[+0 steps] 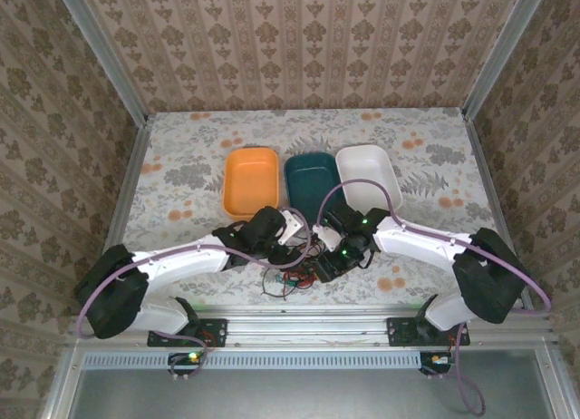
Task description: Untangle the cables
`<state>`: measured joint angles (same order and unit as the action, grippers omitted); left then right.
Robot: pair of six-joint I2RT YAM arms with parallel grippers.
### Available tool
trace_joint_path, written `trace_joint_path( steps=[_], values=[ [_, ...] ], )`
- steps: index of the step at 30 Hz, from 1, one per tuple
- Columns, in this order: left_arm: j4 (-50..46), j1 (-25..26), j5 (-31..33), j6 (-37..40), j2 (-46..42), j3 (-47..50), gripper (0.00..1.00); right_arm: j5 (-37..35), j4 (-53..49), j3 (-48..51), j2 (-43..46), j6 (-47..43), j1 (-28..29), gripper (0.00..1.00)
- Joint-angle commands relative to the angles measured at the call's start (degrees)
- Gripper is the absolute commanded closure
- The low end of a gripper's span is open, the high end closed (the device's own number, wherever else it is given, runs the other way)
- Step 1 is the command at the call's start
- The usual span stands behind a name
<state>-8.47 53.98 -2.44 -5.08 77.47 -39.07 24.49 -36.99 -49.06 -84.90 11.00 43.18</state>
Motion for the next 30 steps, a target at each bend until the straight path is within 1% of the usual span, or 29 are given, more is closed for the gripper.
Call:
trace_joint_path(
  steps=[1,6,12,14,19,22,23,26,28,30],
  values=[
    [1.3,-0.2,-1.0,0.1,1.5,0.2,0.15,1.5,-5.3,-3.1,-2.4,-3.0,0.3,0.52],
    [2.5,-0.3,-0.6,-0.3,3.5,-0.2,0.16,2.4,-9.6,-7.2,-6.7,-5.3,0.4,0.52],
    [2.4,-0.2,-0.6,-0.1,3.6,-0.3,0.17,4.7,-10.6,-8.4,-9.3,-5.9,-0.2,0.55],
    [2.4,-0.2,-0.6,-0.1,3.6,-0.3,0.18,6.2,-10.9,-8.8,-10.7,-5.9,-0.8,0.52],
    [2.4,-0.2,-0.7,-0.1,3.5,-0.6,0.18,8.7,-11.9,-9.8,-13.0,-6.3,-2.1,0.52],
    [2.5,-0.2,-0.7,0.1,3.3,-0.6,0.18,9.9,-12.1,-10.0,-14.0,-6.3,-2.7,0.49],
    [2.6,-0.3,-0.9,0.4,3.2,-0.6,0.19,9.6,-12.4,-10.2,-14.2,-6.5,-2.8,0.47],
    [2.4,-0.2,-0.8,0.9,3.3,-0.7,0.19,4.1,-12.6,-11.4,-15.1,-6.2,-2.8,0.48],
    [2.3,-0.2,-0.7,0.9,3.3,-0.7,0.19,3.0,-13.0,-12.3,-17.3,-6.4,-2.6,0.50],
    [2.3,-0.2,-0.6,1.0,3.4,-0.7,0.19,2.3,-12.8,-12.6,-18.6,-6.8,-2.5,0.57]
  ],
)
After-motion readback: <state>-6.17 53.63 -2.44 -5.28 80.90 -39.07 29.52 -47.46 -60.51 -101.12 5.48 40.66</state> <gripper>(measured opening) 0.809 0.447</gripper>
